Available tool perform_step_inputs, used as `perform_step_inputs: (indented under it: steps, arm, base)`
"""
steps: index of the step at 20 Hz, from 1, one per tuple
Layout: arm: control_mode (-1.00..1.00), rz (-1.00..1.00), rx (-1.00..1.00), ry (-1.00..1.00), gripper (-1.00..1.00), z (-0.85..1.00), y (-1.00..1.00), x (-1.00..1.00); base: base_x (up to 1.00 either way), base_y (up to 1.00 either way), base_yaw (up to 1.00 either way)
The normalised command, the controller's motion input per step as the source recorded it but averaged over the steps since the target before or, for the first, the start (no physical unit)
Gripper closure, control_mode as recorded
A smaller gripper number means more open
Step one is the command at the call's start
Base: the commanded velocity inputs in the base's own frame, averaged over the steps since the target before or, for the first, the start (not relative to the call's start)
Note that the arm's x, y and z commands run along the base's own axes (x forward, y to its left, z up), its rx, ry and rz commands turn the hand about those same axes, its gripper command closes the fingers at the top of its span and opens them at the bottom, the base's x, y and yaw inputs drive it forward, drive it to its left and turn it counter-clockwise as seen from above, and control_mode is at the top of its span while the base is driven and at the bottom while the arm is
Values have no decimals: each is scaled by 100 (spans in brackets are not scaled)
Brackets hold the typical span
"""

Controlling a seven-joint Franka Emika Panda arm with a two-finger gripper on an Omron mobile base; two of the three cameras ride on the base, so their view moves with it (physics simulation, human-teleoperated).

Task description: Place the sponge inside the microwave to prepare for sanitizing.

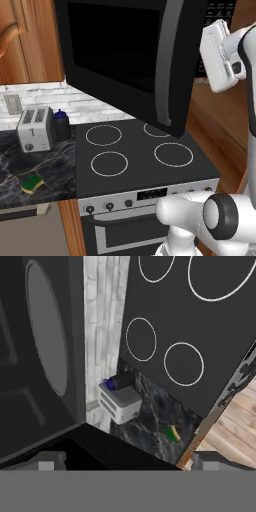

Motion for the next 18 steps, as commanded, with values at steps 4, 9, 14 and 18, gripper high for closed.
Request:
perform_step_inputs:
  steps: [4, 9, 14, 18]
  arm:
    - [-100, 24, 20, 19, -100, -9, 26, 55]
    - [-100, 35, 25, 14, -100, 0, 16, 31]
    - [-100, 42, 22, 11, -100, 0, 45, 3]
    - [-100, 47, 2, 5, -100, -15, 100, -24]
  base:
    - [0, 0, 0]
    - [0, 0, 0]
    - [0, 0, 0]
    - [0, 0, 0]
